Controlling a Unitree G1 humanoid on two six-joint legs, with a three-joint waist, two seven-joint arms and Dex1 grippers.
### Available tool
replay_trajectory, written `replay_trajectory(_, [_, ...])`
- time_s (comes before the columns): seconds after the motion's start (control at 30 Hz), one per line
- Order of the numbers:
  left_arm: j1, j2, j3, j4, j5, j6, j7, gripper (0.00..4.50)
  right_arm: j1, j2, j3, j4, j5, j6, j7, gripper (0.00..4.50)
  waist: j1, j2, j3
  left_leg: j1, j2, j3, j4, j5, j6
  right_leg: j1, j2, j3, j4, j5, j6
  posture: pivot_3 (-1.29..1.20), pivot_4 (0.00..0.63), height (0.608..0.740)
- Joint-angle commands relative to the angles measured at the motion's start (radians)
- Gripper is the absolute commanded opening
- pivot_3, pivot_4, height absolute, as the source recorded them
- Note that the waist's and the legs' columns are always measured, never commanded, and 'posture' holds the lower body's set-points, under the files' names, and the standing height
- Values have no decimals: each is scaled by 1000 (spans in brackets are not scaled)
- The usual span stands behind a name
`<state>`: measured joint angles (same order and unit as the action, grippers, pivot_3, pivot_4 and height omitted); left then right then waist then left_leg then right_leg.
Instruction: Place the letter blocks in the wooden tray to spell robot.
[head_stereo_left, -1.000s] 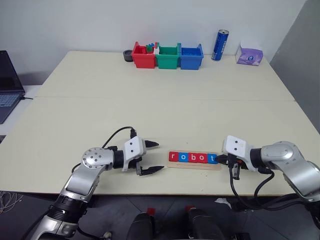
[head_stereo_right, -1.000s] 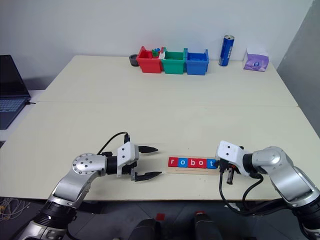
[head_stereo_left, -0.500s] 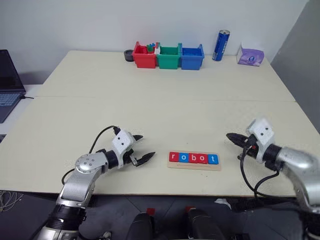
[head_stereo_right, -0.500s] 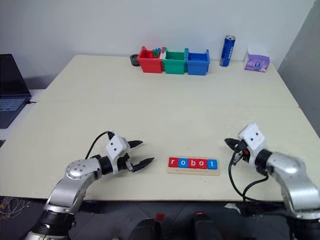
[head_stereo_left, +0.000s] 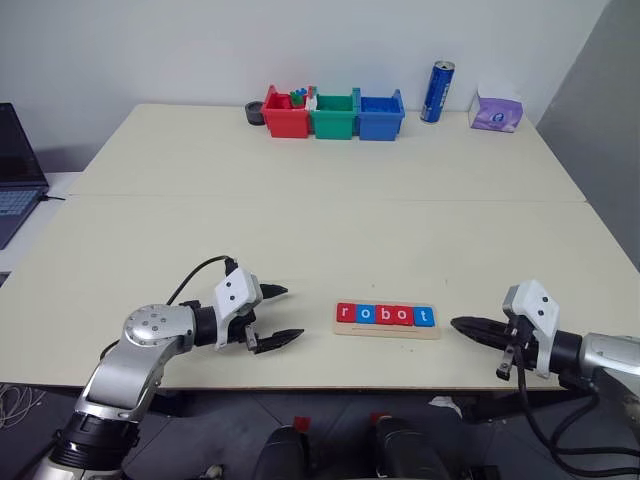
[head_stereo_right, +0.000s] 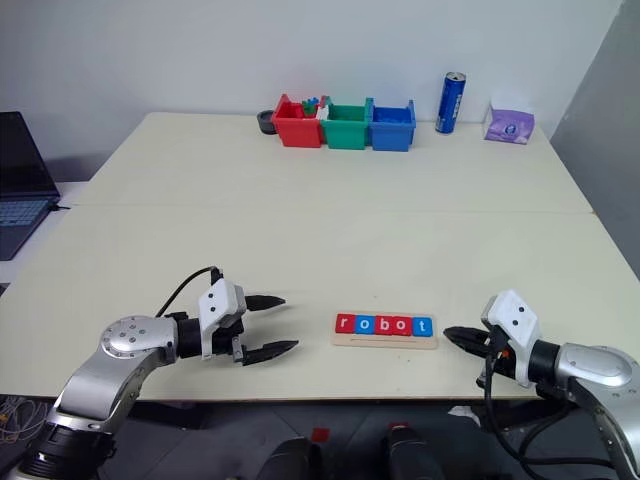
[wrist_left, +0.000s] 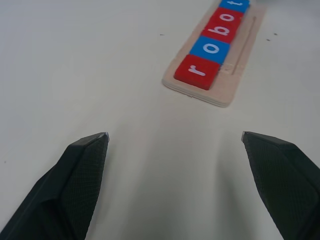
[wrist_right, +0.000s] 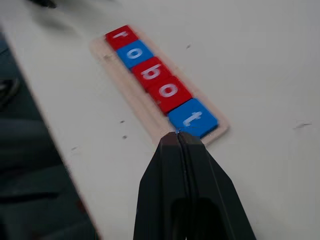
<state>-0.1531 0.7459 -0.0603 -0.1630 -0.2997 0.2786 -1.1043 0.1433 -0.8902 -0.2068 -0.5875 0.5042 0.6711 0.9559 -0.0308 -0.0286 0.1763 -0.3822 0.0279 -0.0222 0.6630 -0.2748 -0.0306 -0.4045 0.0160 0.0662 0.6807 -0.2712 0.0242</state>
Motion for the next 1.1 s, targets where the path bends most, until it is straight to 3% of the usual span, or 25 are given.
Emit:
replay_trajectory(0.03, [-32,24,-17,19,9,-46,-56,4500,-45,-42,-4,3,23,-6,40,25,0,0,0,0,0,0,0,0,0,0,0,0,0,0,0,0,150,740])
replay_trajectory(0.43, [-88,9,-27,51,-13,-54,-116,4500,-105,-89,11,101,-4,-90,112,25,1,-1,0,-2,0,0,0,0,0,-1,0,-1,-1,0,0,0,150,740])
replay_trajectory(1.1, [-169,-36,-23,96,-35,-46,-134,4500,-181,-75,25,127,17,-120,138,25,1,-1,0,-2,0,0,0,0,0,-1,0,-1,0,0,0,0,150,740])
